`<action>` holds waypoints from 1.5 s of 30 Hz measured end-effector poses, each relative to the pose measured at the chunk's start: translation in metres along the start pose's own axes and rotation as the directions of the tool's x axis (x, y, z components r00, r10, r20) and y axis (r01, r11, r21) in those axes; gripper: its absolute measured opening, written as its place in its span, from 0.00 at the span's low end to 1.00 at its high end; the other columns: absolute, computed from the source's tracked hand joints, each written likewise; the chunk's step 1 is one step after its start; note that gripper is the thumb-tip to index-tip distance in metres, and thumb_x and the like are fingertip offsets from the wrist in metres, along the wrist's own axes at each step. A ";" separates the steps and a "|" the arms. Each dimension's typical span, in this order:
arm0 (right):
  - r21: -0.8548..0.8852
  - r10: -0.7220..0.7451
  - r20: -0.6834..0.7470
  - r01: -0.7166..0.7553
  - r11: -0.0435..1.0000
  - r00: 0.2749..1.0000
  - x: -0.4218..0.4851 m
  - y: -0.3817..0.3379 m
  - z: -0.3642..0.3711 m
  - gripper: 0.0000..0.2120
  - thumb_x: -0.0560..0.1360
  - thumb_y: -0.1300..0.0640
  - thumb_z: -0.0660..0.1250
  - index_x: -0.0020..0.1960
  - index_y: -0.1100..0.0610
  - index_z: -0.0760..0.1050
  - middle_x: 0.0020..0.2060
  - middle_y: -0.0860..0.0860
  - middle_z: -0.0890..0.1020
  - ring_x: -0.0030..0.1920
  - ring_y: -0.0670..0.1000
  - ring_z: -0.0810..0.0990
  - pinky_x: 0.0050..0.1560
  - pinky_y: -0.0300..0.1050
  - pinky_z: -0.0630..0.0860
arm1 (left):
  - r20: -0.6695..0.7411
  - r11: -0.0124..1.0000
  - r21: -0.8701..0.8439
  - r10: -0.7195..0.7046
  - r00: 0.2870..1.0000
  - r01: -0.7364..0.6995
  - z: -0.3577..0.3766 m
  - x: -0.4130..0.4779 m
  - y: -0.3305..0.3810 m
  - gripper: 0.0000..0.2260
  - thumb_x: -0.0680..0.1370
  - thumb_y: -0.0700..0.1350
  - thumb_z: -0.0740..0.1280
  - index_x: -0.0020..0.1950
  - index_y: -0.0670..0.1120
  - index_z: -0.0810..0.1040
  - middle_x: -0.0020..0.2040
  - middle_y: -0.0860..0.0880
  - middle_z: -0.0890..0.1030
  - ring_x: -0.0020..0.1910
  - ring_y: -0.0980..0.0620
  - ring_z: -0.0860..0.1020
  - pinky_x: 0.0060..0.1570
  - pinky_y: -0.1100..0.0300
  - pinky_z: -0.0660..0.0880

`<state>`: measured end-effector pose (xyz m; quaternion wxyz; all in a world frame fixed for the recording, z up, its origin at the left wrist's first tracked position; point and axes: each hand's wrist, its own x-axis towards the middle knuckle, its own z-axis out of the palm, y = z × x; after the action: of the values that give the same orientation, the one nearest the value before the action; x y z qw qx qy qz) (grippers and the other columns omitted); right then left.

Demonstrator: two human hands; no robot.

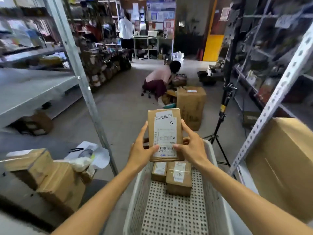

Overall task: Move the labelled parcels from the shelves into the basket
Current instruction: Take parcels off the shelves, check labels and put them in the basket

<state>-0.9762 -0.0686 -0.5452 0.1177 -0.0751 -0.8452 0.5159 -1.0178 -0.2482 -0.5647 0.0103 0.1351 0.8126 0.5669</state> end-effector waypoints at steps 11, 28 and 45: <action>0.016 0.366 0.126 -0.371 0.928 0.922 0.018 0.151 0.072 0.44 0.69 0.67 0.74 0.76 0.42 0.59 0.61 0.45 0.79 0.44 0.39 0.81 0.44 0.37 0.80 | 0.162 0.943 0.008 -0.329 0.930 0.333 0.063 0.021 -0.140 0.36 0.75 0.36 0.70 0.70 0.65 0.56 0.57 0.49 0.79 0.46 0.61 0.79 0.36 0.70 0.76; -0.036 0.727 0.170 -0.733 0.679 0.666 0.039 0.329 0.217 0.39 0.70 0.71 0.70 0.75 0.50 0.63 0.64 0.49 0.77 0.65 0.50 0.73 0.50 0.30 0.65 | 0.404 0.765 0.615 -0.514 0.757 0.191 0.110 0.054 -0.293 0.26 0.77 0.36 0.61 0.74 0.48 0.60 0.74 0.47 0.61 0.69 0.47 0.67 0.60 0.59 0.69; -0.272 0.737 -0.004 -0.710 0.649 0.676 0.046 0.385 0.281 0.40 0.74 0.68 0.65 0.78 0.46 0.52 0.56 0.58 0.78 0.49 0.58 0.80 0.45 0.48 0.76 | 0.535 0.689 0.718 -0.634 0.558 0.095 0.138 0.076 -0.334 0.19 0.77 0.38 0.61 0.68 0.43 0.66 0.64 0.43 0.70 0.63 0.44 0.70 0.58 0.56 0.69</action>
<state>-1.0965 -0.1220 -1.0057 -0.1540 -0.3926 -0.8079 0.4116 -1.1368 -0.2107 -0.9122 0.4269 0.1684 0.8770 0.1425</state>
